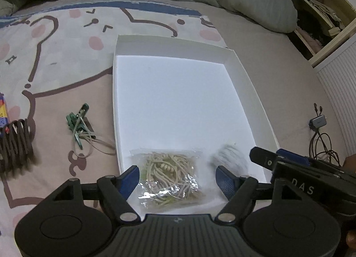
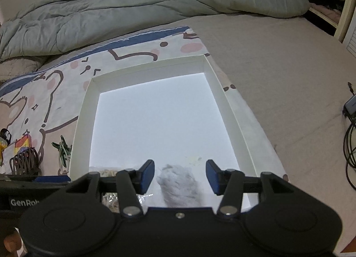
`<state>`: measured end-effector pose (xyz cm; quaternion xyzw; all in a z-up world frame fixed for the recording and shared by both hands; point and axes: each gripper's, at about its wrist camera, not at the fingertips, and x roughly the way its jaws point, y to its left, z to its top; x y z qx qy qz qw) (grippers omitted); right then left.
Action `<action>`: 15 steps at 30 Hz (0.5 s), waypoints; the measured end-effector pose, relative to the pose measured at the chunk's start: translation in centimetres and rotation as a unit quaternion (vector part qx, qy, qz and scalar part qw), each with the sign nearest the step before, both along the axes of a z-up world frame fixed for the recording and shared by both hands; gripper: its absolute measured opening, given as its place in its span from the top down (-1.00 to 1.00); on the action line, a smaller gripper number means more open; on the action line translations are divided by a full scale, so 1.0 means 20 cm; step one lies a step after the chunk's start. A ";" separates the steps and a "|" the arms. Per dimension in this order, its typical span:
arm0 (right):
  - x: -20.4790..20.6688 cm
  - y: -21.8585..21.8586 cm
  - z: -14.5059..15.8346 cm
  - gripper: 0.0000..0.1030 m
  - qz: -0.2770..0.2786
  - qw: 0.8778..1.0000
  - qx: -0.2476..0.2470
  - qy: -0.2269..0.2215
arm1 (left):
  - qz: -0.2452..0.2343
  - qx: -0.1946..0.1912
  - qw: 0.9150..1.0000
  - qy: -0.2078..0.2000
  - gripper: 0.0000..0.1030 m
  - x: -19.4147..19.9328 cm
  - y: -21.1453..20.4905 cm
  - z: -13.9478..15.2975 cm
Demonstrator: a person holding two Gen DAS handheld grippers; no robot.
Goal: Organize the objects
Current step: 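Lower the cord bag and knitted ball into the white tray, open both grippers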
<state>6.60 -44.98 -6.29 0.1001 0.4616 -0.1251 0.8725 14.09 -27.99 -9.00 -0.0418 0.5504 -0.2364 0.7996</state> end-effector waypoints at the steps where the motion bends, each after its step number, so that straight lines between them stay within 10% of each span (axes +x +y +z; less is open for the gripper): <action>1: 0.00 0.00 0.00 -0.01 -0.001 1.000 0.000 0.000 | -0.001 0.002 1.000 -0.002 -0.45 0.00 0.00 0.00; 15: -0.04 -0.01 0.03 -0.01 -0.003 1.000 0.002 -0.006 | 0.007 0.003 1.000 -0.009 -0.45 -0.01 0.03 0.03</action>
